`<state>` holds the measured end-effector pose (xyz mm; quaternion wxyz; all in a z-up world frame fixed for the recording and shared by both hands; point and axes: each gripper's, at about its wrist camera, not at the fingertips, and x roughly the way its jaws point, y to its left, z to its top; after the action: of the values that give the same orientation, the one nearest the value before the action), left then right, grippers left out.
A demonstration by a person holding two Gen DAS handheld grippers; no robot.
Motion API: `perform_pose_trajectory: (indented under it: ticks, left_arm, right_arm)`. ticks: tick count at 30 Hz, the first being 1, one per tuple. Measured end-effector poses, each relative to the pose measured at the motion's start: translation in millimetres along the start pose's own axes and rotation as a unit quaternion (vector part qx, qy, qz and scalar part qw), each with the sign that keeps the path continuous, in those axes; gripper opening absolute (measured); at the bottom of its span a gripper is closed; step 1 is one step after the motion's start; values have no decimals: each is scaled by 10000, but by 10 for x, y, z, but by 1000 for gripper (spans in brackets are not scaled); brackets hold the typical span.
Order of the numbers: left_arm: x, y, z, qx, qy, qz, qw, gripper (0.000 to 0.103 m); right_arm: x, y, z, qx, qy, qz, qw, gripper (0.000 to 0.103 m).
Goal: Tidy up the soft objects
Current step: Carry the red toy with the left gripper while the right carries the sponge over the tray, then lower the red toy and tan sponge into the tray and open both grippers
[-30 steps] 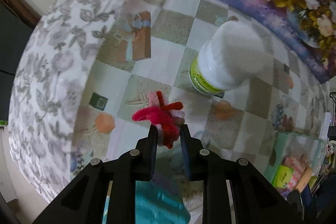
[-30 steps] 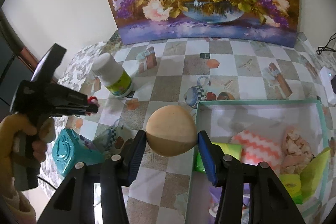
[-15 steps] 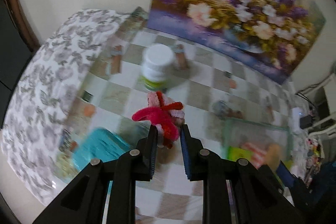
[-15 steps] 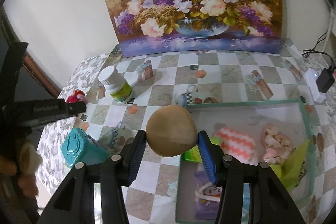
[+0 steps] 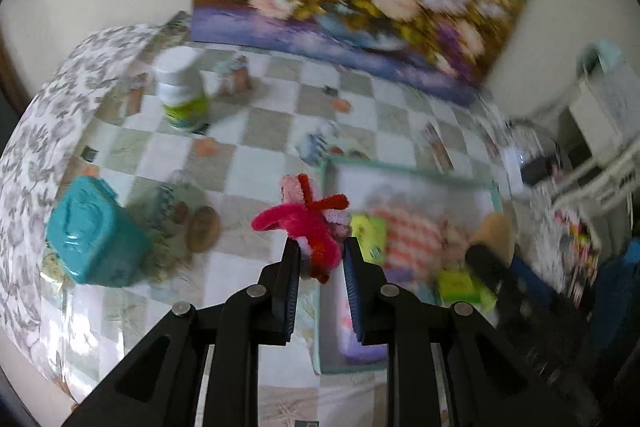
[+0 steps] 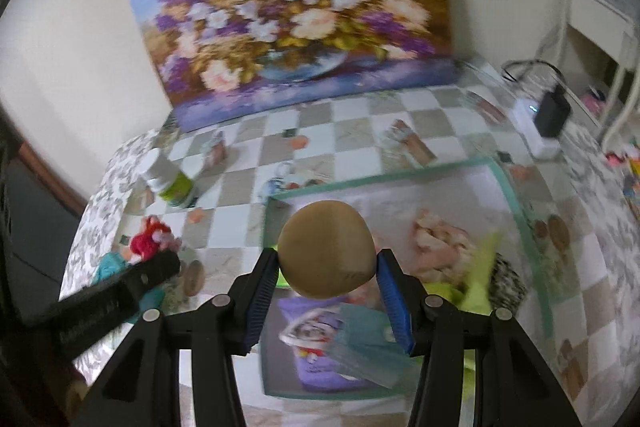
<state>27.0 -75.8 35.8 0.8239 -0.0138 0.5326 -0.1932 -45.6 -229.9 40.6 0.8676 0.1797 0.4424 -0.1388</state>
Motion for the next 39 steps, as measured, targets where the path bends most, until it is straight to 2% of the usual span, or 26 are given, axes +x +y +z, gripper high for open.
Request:
perform_pose_trajectory:
  ticks: [6, 11, 15, 22, 29, 39]
  left_arm:
    - [160, -406, -271, 747, 342, -126, 9965, 23]
    - [177, -585, -353, 1070, 419, -302, 9929, 23]
    - [211, -560, -330, 1007, 496, -499, 9924, 23]
    - [352, -403, -256, 682, 655, -513, 9942, 23]
    - [580, -276, -272, 414, 1081, -484, 9921, 23]
    - [847, -214, -387, 265, 1701, -345, 9845, 23]
  right_arm:
    - [-7, -426, 4, 591, 10, -334, 9977, 54]
    - [19, -700, -13, 907, 63, -634, 9938, 53]
    - [44, -860, -24, 1023, 81, -869, 9909, 53]
    - [197, -840, -49, 872, 245, -922, 9916, 53]
    - [460, -762, -112, 578, 522, -936, 9926, 53]
    - [664, -895, -217, 774, 907, -990, 9879, 54]
